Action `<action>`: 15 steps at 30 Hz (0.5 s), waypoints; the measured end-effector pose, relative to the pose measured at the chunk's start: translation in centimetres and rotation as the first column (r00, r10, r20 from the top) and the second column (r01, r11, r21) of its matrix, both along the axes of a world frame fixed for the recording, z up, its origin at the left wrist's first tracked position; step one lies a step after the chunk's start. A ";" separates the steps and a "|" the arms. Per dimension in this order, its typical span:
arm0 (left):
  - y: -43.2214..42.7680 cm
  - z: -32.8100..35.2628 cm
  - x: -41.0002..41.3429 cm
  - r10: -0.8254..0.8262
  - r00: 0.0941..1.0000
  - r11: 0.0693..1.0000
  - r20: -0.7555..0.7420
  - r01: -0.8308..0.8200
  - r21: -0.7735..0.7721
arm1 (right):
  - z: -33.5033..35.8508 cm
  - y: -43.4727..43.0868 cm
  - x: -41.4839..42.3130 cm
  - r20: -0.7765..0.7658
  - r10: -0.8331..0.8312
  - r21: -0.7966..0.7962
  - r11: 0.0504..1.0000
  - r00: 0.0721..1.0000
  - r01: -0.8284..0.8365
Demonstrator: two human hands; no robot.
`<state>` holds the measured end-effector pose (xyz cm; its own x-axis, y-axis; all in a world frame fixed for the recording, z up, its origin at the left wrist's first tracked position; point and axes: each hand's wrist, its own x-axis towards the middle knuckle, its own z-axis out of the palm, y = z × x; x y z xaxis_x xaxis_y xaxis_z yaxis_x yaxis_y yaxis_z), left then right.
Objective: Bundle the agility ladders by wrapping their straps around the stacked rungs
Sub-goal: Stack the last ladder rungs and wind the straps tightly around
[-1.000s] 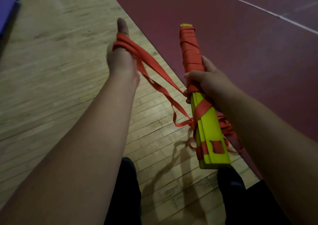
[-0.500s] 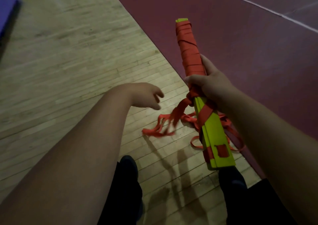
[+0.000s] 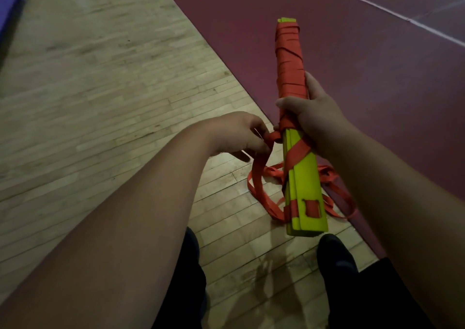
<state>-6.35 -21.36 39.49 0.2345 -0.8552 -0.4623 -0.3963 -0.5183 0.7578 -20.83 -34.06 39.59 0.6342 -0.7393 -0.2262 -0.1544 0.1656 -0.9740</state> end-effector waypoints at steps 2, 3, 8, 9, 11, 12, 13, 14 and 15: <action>0.1 0.0 0.3 -0.008 0.999 1.000 0.039 0.008 -0.010 | 0.0 -0.1 -0.1 0.003 -0.018 -0.001 1.000 1.000 0.018; 0.2 0.1 0.4 -0.014 1.000 1.000 0.027 0.014 -0.017 | 0.0 -0.2 -0.2 0.001 -0.026 -0.001 1.000 1.000 0.026; 0.6 0.6 0.3 0.045 0.983 0.995 -0.179 -0.061 -0.083 | -0.1 -0.4 -0.4 -0.020 -0.040 -0.013 0.999 0.999 0.039; 0.6 0.8 0.2 0.065 0.979 0.992 -0.193 -0.084 -0.091 | -0.1 -0.4 -0.5 -0.027 -0.035 -0.022 0.999 0.999 0.034; 0.7 1.0 0.2 0.077 0.980 0.992 -0.186 -0.094 -0.088 | -0.1 -0.3 -0.6 -0.037 -0.023 -0.040 0.999 0.999 0.022; 0.7 1.1 0.4 0.066 0.982 0.993 -0.179 -0.082 -0.082 | -0.1 -0.3 -0.7 -0.039 -0.015 -0.054 0.998 0.999 0.013; 0.8 1.3 0.5 0.050 0.984 0.995 -0.173 -0.064 -0.076 | -0.1 -0.3 -0.8 -0.043 -0.006 -0.070 0.998 0.999 0.003; 0.9 1.3 0.7 0.036 0.986 0.996 -0.162 -0.048 -0.074 | 0.0 -0.2 -0.8 -0.051 0.000 -0.087 0.996 0.999 -0.004; 1.0 1.4 0.8 0.026 0.989 0.996 -0.143 -0.037 -0.076 | 0.0 -0.2 -0.9 -0.060 0.004 -0.102 0.995 0.998 -0.011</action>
